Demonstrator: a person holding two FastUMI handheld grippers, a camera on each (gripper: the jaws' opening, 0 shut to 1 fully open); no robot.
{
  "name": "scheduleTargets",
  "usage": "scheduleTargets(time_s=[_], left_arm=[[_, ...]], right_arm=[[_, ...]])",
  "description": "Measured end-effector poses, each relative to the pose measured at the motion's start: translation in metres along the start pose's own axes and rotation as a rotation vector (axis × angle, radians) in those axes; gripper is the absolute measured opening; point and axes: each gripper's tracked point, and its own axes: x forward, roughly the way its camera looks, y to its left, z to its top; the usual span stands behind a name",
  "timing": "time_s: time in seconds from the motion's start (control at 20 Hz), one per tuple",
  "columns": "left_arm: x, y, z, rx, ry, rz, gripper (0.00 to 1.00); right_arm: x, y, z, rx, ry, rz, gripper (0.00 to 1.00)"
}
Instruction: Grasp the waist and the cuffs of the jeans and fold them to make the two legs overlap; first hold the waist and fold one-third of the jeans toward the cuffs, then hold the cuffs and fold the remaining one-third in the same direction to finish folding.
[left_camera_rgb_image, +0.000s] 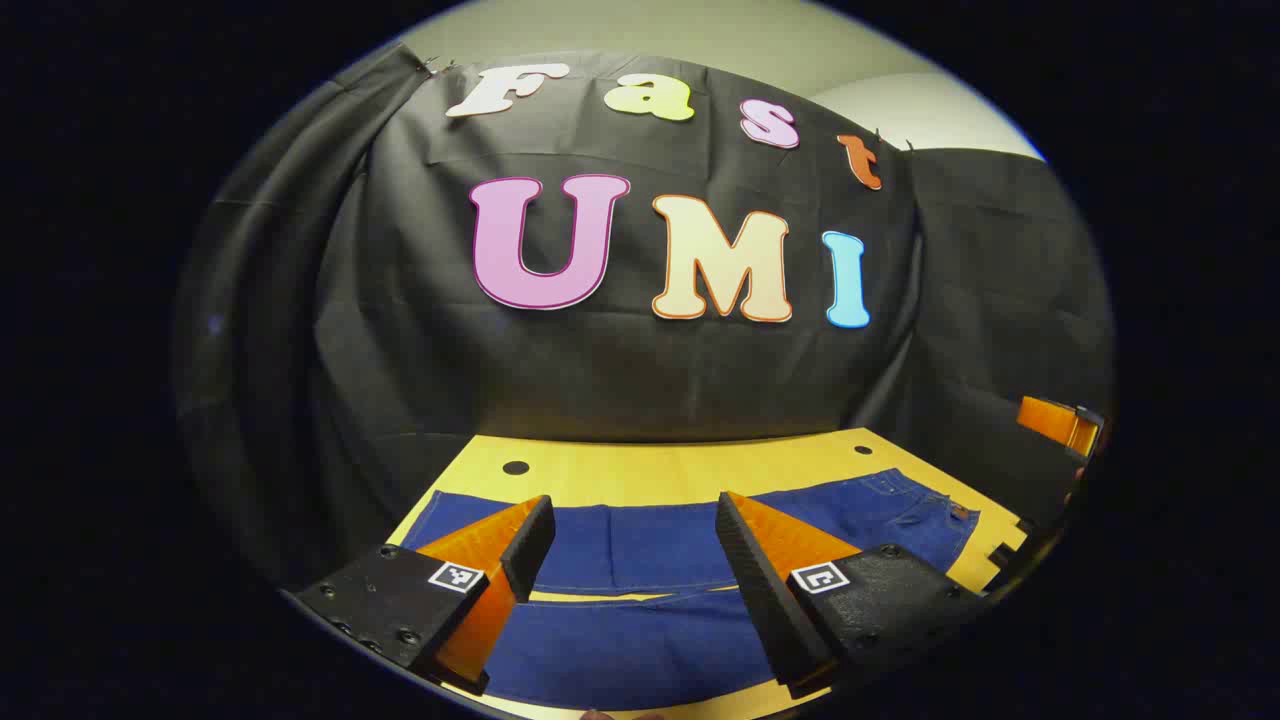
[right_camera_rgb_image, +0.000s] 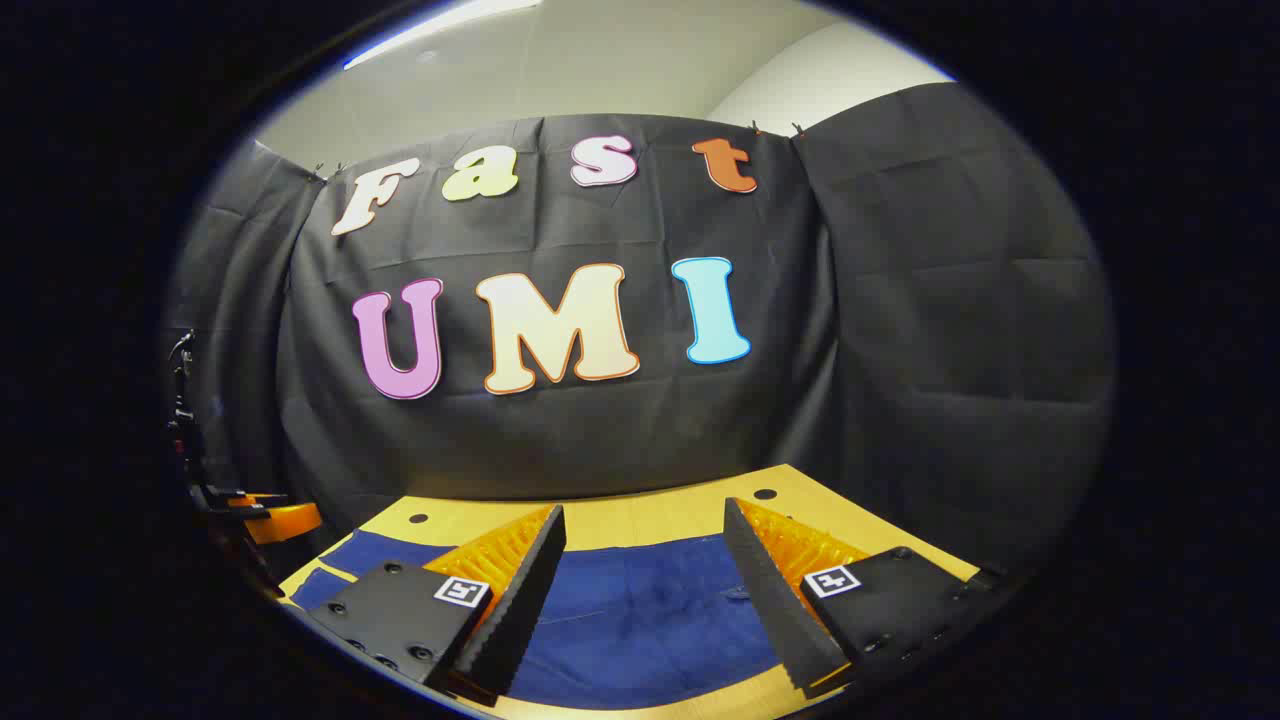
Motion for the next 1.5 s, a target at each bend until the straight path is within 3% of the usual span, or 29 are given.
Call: scheduleTargets(time_s=[0.1,0.15,0.2,0.5,0.7,0.9,0.95,1.0,1.05,1.25,1.5], left_arm=[[0.003,0.005,-0.006,0.025,0.019,-0.015,0.95],[0.004,0.006,-0.011,0.044,0.038,-0.034,0.94],[0.004,0.007,-0.02,0.067,0.067,-0.054,0.95],[-0.005,0.018,-0.059,0.136,0.194,-0.201,0.95],[-0.017,0.04,-0.082,0.249,0.299,-0.287,0.94],[-0.03,0.062,-0.118,0.405,0.473,-0.402,0.92],[-0.036,0.067,-0.128,0.441,0.525,-0.422,0.96],[-0.043,0.072,-0.139,0.473,0.571,-0.447,0.96],[-0.049,0.077,-0.149,0.497,0.61,-0.477,0.96],[-0.08,0.085,-0.189,0.594,0.779,-0.594,0.96],[-0.101,0.122,-0.235,0.701,0.968,-0.62,0.96]], right_arm=[[0.001,-0.004,-0.002,-0.001,0.009,-0.011,0.98],[0.002,-0.006,-0.003,0.006,0.016,-0.015,0.93],[0.002,-0.007,-0.003,0.013,0.02,-0.02,0.98],[0.002,-0.006,-0.015,-0.003,0.05,-0.024,0.98],[0.001,0.008,-0.033,-0.014,0.095,-0.006,0.98],[-0.002,0.03,-0.052,-0.044,0.136,0.03,0.98],[-0.003,0.033,-0.055,-0.054,0.138,0.036,1.0],[-0.004,0.036,-0.06,-0.061,0.149,0.041,0.94],[-0.004,0.039,-0.066,-0.069,0.165,0.046,0.98],[-0.006,0.046,-0.078,-0.065,0.188,0.052,0.98],[-0.007,0.039,-0.08,-0.058,0.193,0.033,0.98]])
